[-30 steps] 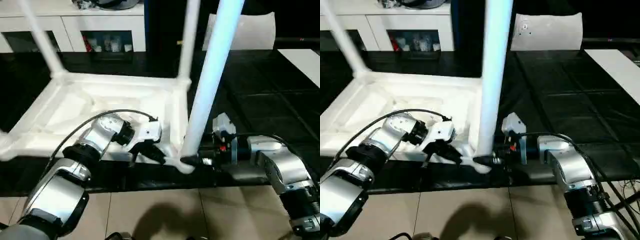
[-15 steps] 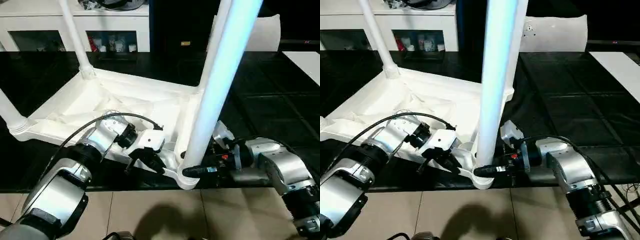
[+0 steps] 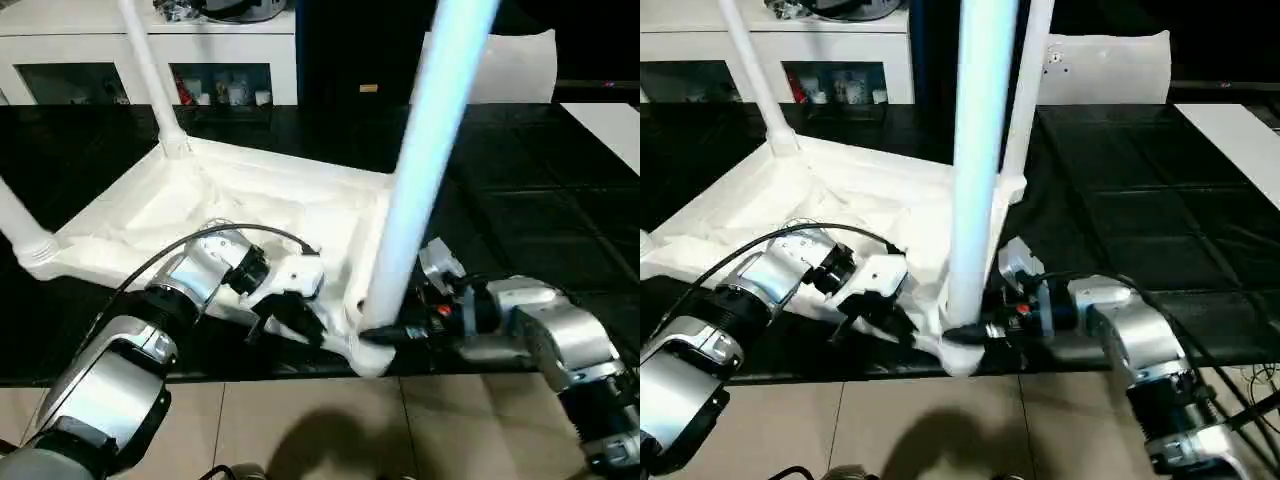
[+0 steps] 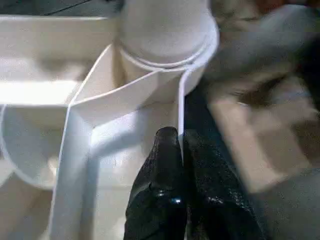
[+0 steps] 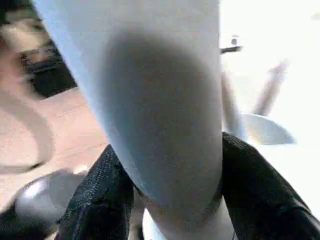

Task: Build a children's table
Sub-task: Rotate leg to tighten

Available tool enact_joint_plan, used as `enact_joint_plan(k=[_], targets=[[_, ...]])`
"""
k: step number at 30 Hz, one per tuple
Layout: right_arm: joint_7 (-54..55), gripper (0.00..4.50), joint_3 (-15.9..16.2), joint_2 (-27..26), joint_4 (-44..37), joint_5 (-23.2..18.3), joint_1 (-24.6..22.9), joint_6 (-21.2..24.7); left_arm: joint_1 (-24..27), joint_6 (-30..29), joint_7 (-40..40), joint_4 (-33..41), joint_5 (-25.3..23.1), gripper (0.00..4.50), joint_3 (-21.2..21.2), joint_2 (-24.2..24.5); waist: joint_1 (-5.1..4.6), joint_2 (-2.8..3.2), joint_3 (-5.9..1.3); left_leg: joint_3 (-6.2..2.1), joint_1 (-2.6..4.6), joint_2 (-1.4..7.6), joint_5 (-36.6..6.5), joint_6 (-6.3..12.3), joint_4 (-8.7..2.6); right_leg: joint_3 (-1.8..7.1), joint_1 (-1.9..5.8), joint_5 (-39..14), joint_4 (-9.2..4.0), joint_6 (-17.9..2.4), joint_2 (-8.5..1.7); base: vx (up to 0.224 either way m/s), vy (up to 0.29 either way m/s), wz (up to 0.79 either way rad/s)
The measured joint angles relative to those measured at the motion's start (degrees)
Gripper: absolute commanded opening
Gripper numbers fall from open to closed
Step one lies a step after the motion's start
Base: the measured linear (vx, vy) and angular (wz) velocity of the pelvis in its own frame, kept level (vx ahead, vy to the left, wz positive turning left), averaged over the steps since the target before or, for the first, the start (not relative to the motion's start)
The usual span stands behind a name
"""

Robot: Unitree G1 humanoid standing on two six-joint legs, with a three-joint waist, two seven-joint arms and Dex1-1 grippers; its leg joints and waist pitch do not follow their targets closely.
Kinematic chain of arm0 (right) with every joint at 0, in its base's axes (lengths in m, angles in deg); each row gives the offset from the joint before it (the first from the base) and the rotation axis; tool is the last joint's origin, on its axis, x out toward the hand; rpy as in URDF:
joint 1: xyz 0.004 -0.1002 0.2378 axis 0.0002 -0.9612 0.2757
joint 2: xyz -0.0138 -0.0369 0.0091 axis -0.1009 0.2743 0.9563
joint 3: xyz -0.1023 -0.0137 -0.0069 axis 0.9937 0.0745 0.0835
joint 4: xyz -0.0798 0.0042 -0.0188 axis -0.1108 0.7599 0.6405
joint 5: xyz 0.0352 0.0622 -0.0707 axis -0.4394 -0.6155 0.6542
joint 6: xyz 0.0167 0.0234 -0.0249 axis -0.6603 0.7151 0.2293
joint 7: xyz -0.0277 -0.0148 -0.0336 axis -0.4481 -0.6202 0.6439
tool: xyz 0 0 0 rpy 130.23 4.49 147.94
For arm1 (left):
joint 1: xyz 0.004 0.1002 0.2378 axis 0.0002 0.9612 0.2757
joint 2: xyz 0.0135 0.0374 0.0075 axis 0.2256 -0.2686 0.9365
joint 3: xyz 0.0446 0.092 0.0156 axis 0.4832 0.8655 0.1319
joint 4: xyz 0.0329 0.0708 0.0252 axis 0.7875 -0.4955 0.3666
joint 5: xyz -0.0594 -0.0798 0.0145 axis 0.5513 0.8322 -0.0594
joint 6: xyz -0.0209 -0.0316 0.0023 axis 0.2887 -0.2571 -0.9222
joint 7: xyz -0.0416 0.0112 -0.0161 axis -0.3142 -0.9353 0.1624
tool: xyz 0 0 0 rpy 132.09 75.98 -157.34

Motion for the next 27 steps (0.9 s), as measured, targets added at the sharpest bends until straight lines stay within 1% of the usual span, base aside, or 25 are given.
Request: enact_joint_plan(k=[1, 3, 4, 5, 7, 8, 9, 11, 13, 16, 17, 18, 19, 21, 23, 27], targets=[[3.28, 2.08, -1.05, -1.2, 0.14, 0.53, -0.01, 0.24, -0.13, -1.18, -2.26, -0.58, -0.07, 0.0, -0.72, -0.2, -0.54, 0.0, 0.0, 0.0, 0.01, -0.01, 0.0, 0.0, 0.03, 0.0, 0.04, 0.0, -0.01, 0.0, 0.0, 0.0, 0.0, 0.0], [11.1, 2.04, -3.38, -4.48, 0.3, 2.02, -0.21, 1.05, -0.51, -4.16, -7.93, -1.85, -0.26, 0.0, -2.59, -1.37, -1.3, -0.01, 0.0, 0.0, -0.04, -0.02, 0.01, 0.0, 0.1, 0.01, 0.03, 0.0, -0.05, 0.01, 0.0, 0.0, 0.0, 0.0], [15.91, 2.03, -4.85, -6.36, 0.4, 3.02, -0.2, 1.25, -1.07, -5.61, -11.36, -2.77, -0.38, 0.0, -3.05, -2.38, -1.95, 0.0, 0.0, -0.01, -0.06, -0.05, 0.02, 0.0, 0.16, 0.01, -0.01, 0.0, -0.08, 0.01, -0.01, 0.0, 0.0, 0.0], [18.59, 2.02, -5.46, -6.95, 0.41, 3.4, -0.2, 1.37, -1.39, -6.42, -13.18, -3.36, -0.38, 0.0, -3.44, -3.23, -2.42, 0.0, 0.0, -0.01, -0.05, -0.08, 0.02, 0.01, 0.16, 0.03, 0.0, 0.0, -0.11, 0.02, -0.03, 0.0, 0.0, 0.0], [27.34, 2.0, -7.15, -9.61, 1.42, 6.42, 0.95, 1.38, -2.35, -8.34, -20.25, -5.81, -0.34, 0.0, -4.99, -6.29, -3.44, -0.02, 0.01, 0.0, -0.13, -0.09, -0.01, 0.02, 0.15, 0.04, -0.06, 0.01, -0.16, 0.02, -0.03, 0.0, 0.0, 0.0], [30.5, 1.98, -7.34, -10.55, 2.01, 7.57, 1.72, 1.37, -2.72, -8.97, -22.44, -6.52, -0.34, 0.0, -5.57, -7.19, -3.91, -0.01, 0.01, 0.0, -0.16, -0.1, -0.01, 0.03, 0.11, 0.05, -0.11, 0.01, -0.15, 0.02, -0.03, 0.0, 0.0, 0.0], [33.76, 1.98, -7.58, -11.59, 2.59, 8.56, 2.48, 1.39, -2.97, -9.46, -24.77, -7.29, -0.3, 0.0, -6.32, -8.18, -4.16, -0.01, 0.0, 0.0, -0.13, -0.1, -0.01, 0.02, 0.0, 0.04, -0.11, 0.02, -0.12, 0.03, -0.02, 0.0, 0.0, 0.0], [42.14, 1.93, -8.77, -14.88, 3.91, 11.22, 4.13, 1.57, -4.03, -10.07, -30.46, -9.18, -0.32, 0.0, -7.37, -10.26, -4.26, -0.01, 0.0, -0.01, -0.17, -0.04, 0.01, -0.01, -0.23, -0.03, -0.25, 0.01, -0.08, 0.03, 0.05, 0.0, 0.0, 0.0], [46.71, 1.93, -9.07, -16.26, 4.71, 12.48, 5.11, 1.69, -4.54, -10.58, -33.43, -10.06, -0.32, 0.0, -7.98, -11.28, -4.16, 0.05, -0.03, -0.01, -0.18, -0.04, 0.04, 0.02, -0.42, -0.04, -0.31, -0.13, -0.07, 0.11, 0.06, 0.0, 0.0, 0.0], [54.44, 1.93, -9.28, -19.02, 5.77, 15.55, 6.12, 1.01, -5.23, -10.42, -37.81, -11.66, -0.32, 0.0, -8.91, -13.15, -4.11, 0.06, -0.04, 0.0, -0.23, -0.08, 0.03, 0.17, -0.43, -0.01, -0.32, -0.03, -0.1, -0.16, 0.02, 0.0, 0.0, 0.0], [55.67, 1.93, -9.37, -19.51, 5.85, 15.79, 6.11, 0.7, -5.34, -10.22, -38.32, -11.95, -0.33, 0.0, -8.92, -13.38, -4.09, 0.06, -0.04, 0.0, -0.24, -0.1, 0.0, 0.21, -0.42, 0.01, -0.31, -0.04, -0.13, -0.16, -0.01, 0.0, 0.0, 0.0], [56.5, 2.46, -9.46, -19.89, 5.86, 15.9, 6.1, 0.6, -5.41, -10.1, -38.48, -12.11, -0.34, 0.0, -8.93, -13.45, -4.1, 0.06, -0.04, 0.01, -0.24, -0.13, -0.02, 0.24, -0.41, 0.02, -0.3, -0.04, -0.15, -0.16, -0.03, 0.0, 0.0, 0.0], [57.15, 2.59, -9.49, -20.26, 5.86, 16.17, 6.05, 0.29, -5.47, -9.96, -38.52, -12.23, -0.38, 0.0, -8.93, -13.45, -4.1, 0.06, -0.04, 0.01, -0.24, -0.16, -0.03, 0.26, -0.41, 0.04, -0.3, -0.04, -0.16, -0.16, -0.05, 0.0, 0.0, 0.0], [57.72, 2.65, -9.34, -20.9, 5.88, 16.72, 5.49, 0.01, -5.55, -9.52, -40.04, -12.5, -0.55, 0.0, -8.93, -13.53, -4.28, 0.05, -0.03, 0.02, -0.26, -0.15, -0.03, 0.25, -0.37, 0.04, -0.32, -0.02, -0.15, -0.19, -0.04, 0.0, 0.0, 0.0], [58.03, 2.94, -9.25, -21.51, 6.71, 16.71, 4.74, -0.77, -5.61, -7.88, -40.74, -12.84, -1.6, 0.0, -8.92, -13.16, -4.79, 0.1, 0.01, 0.02, -0.28, -0.14, -0.04, 0.24, -0.38, 0.04, -0.36, 0.0, -0.15, -0.21, -0.02, 0.0, 0.0, 0.0], [57.86, 3.22, -9.22, -21.91, 7.24, 16.35, 4.44, -1.67, -5.6, -5.59, -40.11, -12.89, -1.65, 0.0, -8.86, -12.53, -5.23, 0.35, 0.16, 0.01, -0.41, -0.09, -0.02, 0.24, -0.39, 0.02, -0.5, 0.01, -0.13, -0.23, 0.03, 0.0, 0.0, 0.0]])
